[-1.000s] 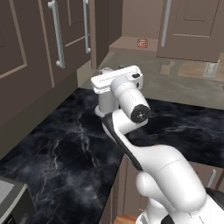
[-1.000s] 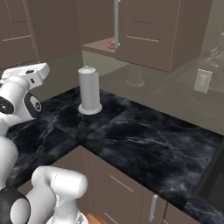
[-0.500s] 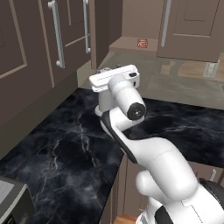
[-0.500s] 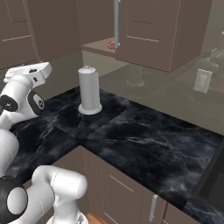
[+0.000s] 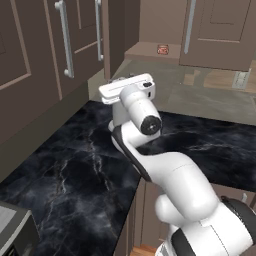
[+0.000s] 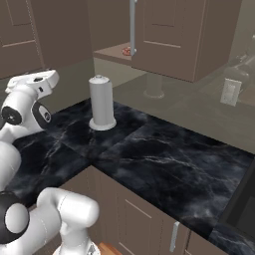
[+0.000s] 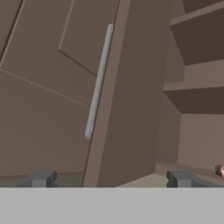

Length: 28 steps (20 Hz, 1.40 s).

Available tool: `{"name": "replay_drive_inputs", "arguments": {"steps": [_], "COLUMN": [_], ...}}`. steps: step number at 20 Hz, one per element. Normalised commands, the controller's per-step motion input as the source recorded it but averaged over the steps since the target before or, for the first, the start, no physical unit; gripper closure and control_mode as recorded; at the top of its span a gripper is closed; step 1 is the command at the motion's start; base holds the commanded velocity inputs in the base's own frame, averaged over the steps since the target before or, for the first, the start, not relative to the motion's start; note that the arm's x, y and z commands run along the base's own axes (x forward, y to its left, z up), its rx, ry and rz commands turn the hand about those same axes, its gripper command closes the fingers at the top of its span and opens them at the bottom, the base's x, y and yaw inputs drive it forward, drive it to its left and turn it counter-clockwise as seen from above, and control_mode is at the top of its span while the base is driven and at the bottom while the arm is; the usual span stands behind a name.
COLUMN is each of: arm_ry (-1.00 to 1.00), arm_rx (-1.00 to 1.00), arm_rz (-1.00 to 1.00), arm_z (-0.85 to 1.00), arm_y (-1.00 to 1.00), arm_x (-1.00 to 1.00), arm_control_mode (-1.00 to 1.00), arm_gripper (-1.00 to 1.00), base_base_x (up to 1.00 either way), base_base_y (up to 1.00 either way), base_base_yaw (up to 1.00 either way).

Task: Pick up the bar soap and sponge from the sink, and place them back in the cabinet, and close the cabinet doors.

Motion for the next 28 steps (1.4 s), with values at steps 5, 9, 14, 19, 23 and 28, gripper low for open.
{"name": "replay_drive_inputs", "arguments": {"steps": [5,9,14,19,23,28], "arm_ry": [0.0,0.0,0.0,0.0,0.0,0.0], "arm_rx": [0.0,0.0,0.0,0.0,0.0,0.0], "arm_rz": [0.0,0.0,0.0,0.0,0.0,0.0], "arm_z": [0.0,0.0,-0.05,-0.07,-0.09,-0.09], "arm_y": [0.1,0.11,0.09,0.06,0.04,0.05], "arm_x": [0.13,0.17,0.22,0.29,0.32,0.32], "arm_control_mode": [-1.0,-1.0,-1.0,-1.0,-1.0,-1.0], "arm_gripper": [-1.0,-1.0,-1.0,-1.0,-1.0,-1.0], "base_base_x": [0.0,0.0,0.0,0.0,0.0,0.0], "base_base_y": [0.0,0.0,0.0,0.0,0.0,0.0], "base_base_yaw": [0.0,0.0,0.0,0.0,0.0,0.0]}}
